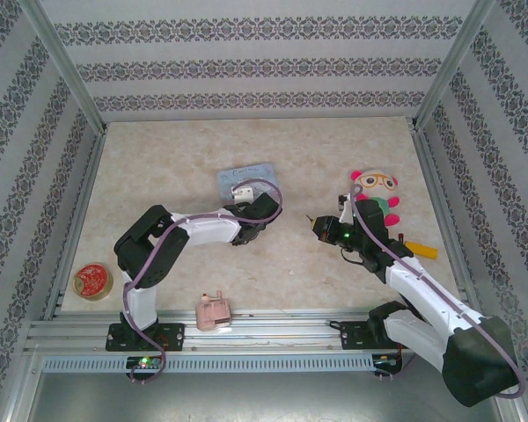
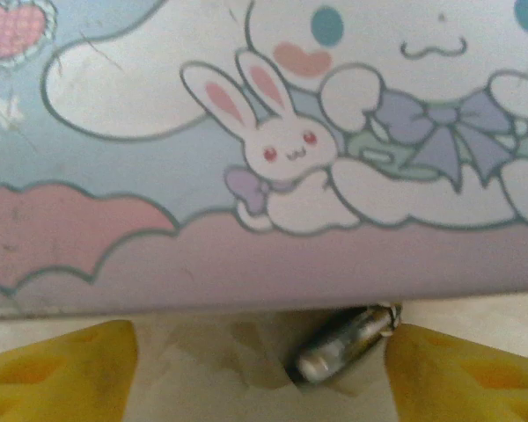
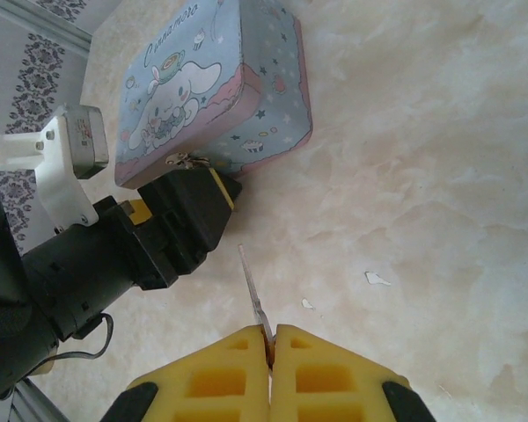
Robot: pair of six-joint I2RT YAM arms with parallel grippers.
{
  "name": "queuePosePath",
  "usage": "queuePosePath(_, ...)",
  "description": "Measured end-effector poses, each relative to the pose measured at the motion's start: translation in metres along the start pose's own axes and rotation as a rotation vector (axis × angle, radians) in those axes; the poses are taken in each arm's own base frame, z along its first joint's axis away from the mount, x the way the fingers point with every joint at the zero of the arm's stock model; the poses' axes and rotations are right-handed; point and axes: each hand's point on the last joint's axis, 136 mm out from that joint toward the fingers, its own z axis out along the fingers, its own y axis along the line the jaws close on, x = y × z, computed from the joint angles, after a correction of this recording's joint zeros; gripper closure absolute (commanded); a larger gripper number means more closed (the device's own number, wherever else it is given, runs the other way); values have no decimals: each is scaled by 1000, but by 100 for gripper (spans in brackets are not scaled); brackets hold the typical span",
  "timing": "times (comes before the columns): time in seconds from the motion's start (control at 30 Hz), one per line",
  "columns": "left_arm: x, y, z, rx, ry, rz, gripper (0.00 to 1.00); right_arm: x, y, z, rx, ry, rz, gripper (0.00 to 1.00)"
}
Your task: Unlock a padlock with a key
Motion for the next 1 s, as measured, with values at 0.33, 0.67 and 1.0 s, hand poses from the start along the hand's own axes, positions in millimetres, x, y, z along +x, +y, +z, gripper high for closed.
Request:
queuePosePath(0.33, 11, 9, -14, 42, 54, 67, 29, 0, 0, 1, -3, -1, -1, 100)
queuePosePath(0.67, -3, -29, -8, 162, 70, 110, 33, -2, 1, 1, -4, -2, -13, 100)
queuePosePath(1.0, -12, -25, 5, 138, 62, 110, 37, -5, 5, 0, -12, -12, -25, 100)
